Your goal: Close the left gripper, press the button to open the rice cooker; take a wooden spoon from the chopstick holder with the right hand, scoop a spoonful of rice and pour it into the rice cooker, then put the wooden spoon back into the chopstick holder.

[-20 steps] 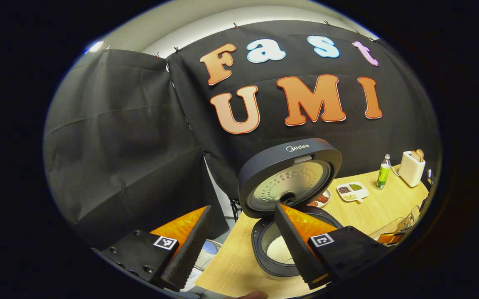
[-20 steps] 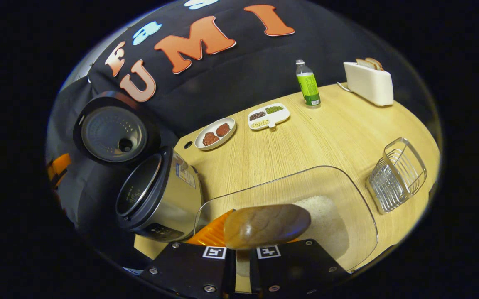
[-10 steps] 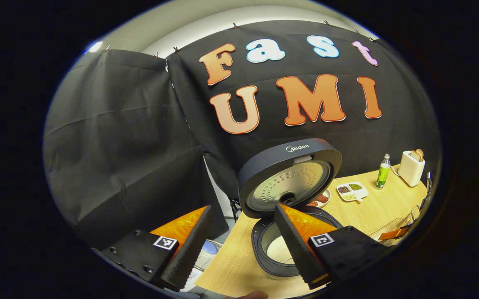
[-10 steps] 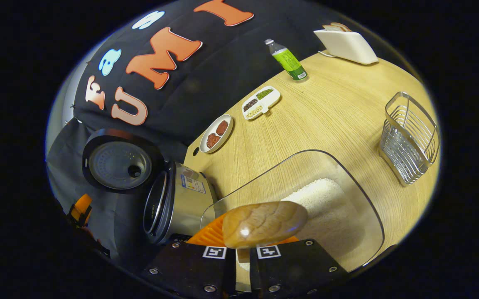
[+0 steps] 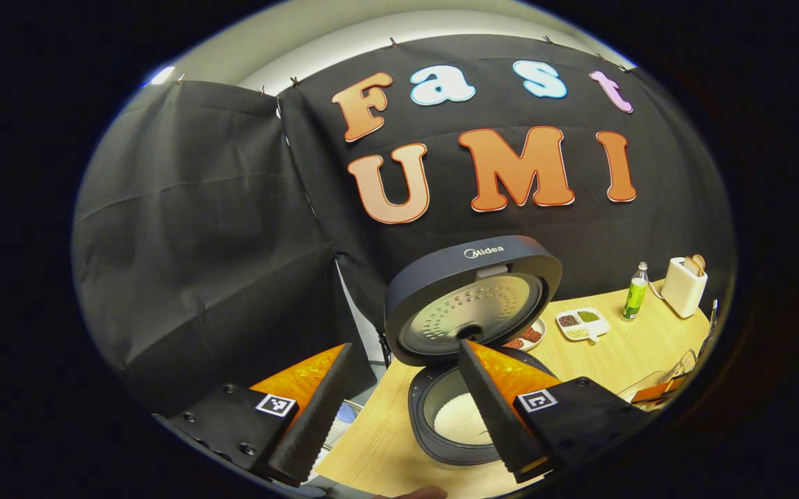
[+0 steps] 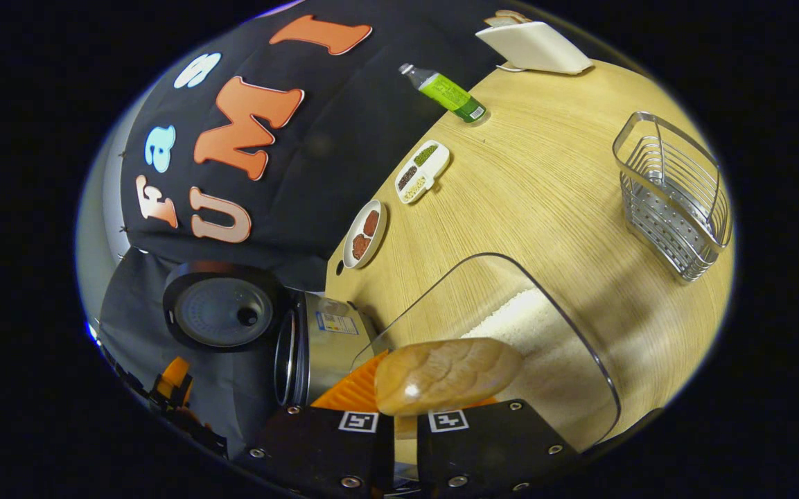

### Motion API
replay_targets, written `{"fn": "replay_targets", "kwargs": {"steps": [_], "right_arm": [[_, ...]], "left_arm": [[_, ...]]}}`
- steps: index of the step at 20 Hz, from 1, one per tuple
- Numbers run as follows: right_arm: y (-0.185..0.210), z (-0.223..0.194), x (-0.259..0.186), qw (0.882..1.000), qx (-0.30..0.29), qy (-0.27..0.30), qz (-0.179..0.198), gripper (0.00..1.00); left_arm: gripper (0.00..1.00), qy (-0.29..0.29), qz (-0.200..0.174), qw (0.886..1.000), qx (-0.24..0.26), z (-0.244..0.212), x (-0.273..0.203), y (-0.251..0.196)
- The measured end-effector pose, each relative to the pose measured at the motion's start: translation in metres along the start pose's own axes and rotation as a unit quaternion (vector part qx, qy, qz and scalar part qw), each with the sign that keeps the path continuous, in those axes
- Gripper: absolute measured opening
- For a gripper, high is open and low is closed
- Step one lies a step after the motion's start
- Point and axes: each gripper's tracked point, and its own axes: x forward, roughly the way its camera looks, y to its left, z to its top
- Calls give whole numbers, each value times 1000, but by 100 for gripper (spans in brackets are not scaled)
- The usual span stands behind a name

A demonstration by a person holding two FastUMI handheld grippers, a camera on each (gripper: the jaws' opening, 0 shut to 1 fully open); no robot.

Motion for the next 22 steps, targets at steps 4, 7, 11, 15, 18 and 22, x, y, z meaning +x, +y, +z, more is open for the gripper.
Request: {"fn": "replay_targets", "kwargs": {"steps": [4,7,11,15,18,22], "right_arm": [[-4,27,-14,999,35,-13,17,12],[0,45,-25,995,82,-16,48,12],[14,61,-41,987,129,-18,92,12],[40,75,-58,971,183,-12,152,12],[70,85,-65,959,206,-4,192,12],[114,90,-64,947,223,14,231,12]], "left_arm": [[100,-3,4,1000,-10,3,-2,-7],[100,-8,7,1000,-18,4,-6,-12],[96,-16,13,1000,-24,8,-11,-15],[94,-16,24,999,-33,6,-19,-15],[98,-21,36,998,-40,6,-28,-9],[100,-24,47,997,-48,2,-38,0]]}}
